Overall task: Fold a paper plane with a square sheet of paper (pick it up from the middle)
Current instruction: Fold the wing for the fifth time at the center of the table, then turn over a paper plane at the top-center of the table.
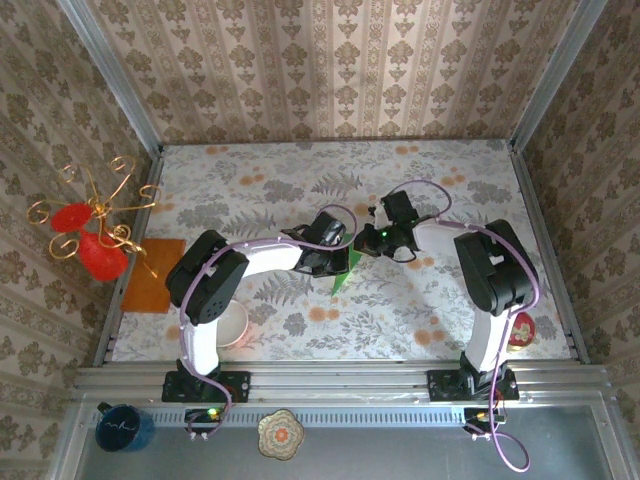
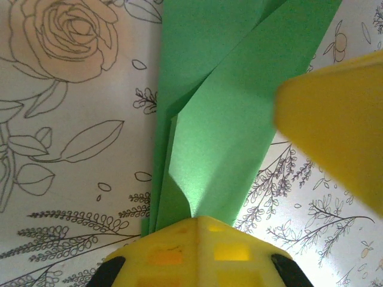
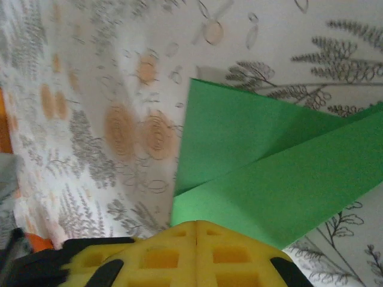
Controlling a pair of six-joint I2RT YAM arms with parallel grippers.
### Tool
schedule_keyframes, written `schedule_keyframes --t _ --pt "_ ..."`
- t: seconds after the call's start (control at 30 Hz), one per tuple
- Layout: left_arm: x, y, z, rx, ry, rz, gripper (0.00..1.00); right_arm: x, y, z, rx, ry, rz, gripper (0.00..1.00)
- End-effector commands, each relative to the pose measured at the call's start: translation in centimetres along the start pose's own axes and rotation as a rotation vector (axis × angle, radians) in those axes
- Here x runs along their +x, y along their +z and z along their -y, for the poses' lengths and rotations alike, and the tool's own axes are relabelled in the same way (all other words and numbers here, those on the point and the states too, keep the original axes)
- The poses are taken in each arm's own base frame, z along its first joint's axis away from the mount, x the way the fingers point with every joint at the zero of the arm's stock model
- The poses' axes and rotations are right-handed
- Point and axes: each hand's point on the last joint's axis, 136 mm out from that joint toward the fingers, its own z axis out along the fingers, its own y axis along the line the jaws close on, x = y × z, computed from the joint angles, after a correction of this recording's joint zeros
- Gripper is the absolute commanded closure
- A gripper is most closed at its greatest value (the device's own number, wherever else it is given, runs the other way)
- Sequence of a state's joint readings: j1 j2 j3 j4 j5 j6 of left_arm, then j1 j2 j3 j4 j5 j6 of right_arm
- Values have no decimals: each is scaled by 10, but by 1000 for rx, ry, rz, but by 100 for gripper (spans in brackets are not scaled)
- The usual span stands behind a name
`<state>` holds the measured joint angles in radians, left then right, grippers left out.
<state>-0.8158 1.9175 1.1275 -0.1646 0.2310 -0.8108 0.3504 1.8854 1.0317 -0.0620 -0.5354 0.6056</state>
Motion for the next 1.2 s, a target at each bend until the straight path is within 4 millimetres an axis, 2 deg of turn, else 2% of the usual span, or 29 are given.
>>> schedule_keyframes --t 0.0,0.2,0.37,0.43,0.53,0.6,0.67,0.77,0.83,0.9,1.1,1.17 --pt "38 9 -42 -139 -35 -131 100 -3 7 18 23 48 -8 93" --pt "47 9 -50 -157 -48 -144 100 -50 -3 56 49 140 86 93" --pt "47 8 -49 -144 -47 -139 100 -82 -17 83 81 198 136 94" --pt "43 6 -40 -117 -44 -132 100 -88 -26 79 72 194 149 93" --pt "19 -12 -5 -26 1 -82 100 -91 -44 63 58 164 172 92" --pt "-2 -31 22 41 35 -26 100 -87 -54 52 41 156 172 91" --pt "-22 -52 39 86 55 37 95 -77 -65 46 44 153 167 88" --pt "-35 -76 40 103 53 101 89 -59 -78 43 80 159 159 79" --pt "-38 -89 29 96 34 137 83 -43 -85 42 117 157 158 67" --pt "-39 -100 12 76 7 167 76 -28 -89 36 145 136 148 60" --pt "-33 -126 -48 -5 -65 244 60 17 -87 13 316 56 92 44" --pt "-29 -132 -64 -33 -69 264 48 27 -83 9 397 39 91 40"
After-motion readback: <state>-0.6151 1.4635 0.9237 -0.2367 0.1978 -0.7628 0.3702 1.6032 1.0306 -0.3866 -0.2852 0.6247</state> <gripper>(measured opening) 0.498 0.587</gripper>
